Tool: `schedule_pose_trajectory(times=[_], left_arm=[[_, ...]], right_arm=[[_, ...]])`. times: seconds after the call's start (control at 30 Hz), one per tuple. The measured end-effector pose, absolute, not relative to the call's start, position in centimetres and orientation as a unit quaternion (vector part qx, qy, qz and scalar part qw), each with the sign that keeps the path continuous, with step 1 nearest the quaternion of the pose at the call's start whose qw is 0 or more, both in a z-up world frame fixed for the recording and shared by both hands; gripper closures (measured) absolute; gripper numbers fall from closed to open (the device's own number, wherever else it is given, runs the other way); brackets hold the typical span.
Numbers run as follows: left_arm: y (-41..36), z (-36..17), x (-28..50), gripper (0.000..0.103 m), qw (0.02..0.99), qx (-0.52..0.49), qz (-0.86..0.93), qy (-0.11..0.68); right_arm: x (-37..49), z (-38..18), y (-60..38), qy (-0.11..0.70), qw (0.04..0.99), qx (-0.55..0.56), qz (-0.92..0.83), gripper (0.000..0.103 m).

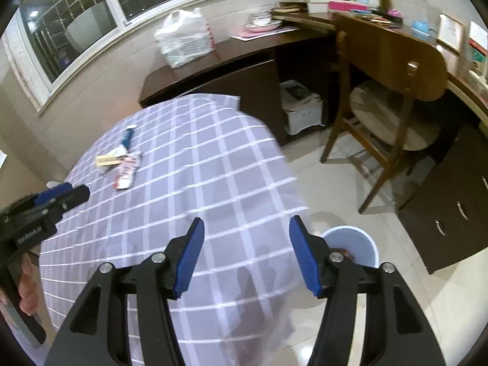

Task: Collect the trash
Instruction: 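Move both tools back over the table toward the remaining small items, then grasp the red-and-white wrapper with the right tool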

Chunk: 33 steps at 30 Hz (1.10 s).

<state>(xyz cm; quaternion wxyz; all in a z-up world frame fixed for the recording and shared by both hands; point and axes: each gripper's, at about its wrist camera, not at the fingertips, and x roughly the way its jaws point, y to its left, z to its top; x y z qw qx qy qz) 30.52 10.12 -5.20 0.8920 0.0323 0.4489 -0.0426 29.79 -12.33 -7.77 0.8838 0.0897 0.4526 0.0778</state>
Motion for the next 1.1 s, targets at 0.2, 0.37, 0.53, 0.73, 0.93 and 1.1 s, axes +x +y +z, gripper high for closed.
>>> schedule_pose_trajectory(times=[0.2, 0.37, 0.53, 0.73, 0.93, 1.1], left_arm=[[16.9, -5.8, 29.7, 0.05, 0.891, 0.006, 0.003, 0.455], [21.4, -6.6, 29.3, 0.05, 0.886, -0.017, 0.035, 0.461], [25.3, -7.4, 29.4, 0.05, 0.881, -0.038, 0.061, 0.468], [29.2, -8.6, 30.2, 0.048, 0.875, -0.06, 0.082, 0.473], [31.6, -10.2, 32.0, 0.04, 0.865, -0.102, 0.083, 0.484], [31.3, -11.3, 33.7, 0.036, 0.861, -0.102, 0.077, 0.492]], right_arm=[[31.0, -7.6, -7.3, 0.462, 0.878, 0.071, 0.104, 0.045], [32.4, -7.9, -2.9, 0.47, 0.872, 0.052, 0.127, 0.045], [34.0, -8.4, 1.0, 0.482, 0.862, 0.037, 0.149, 0.045], [37.1, -9.3, 5.1, 0.496, 0.853, 0.019, 0.163, 0.045], [40.8, -11.1, 7.7, 0.514, 0.842, 0.017, 0.162, 0.045], [42.3, -11.6, 8.4, 0.502, 0.848, 0.02, 0.169, 0.047]])
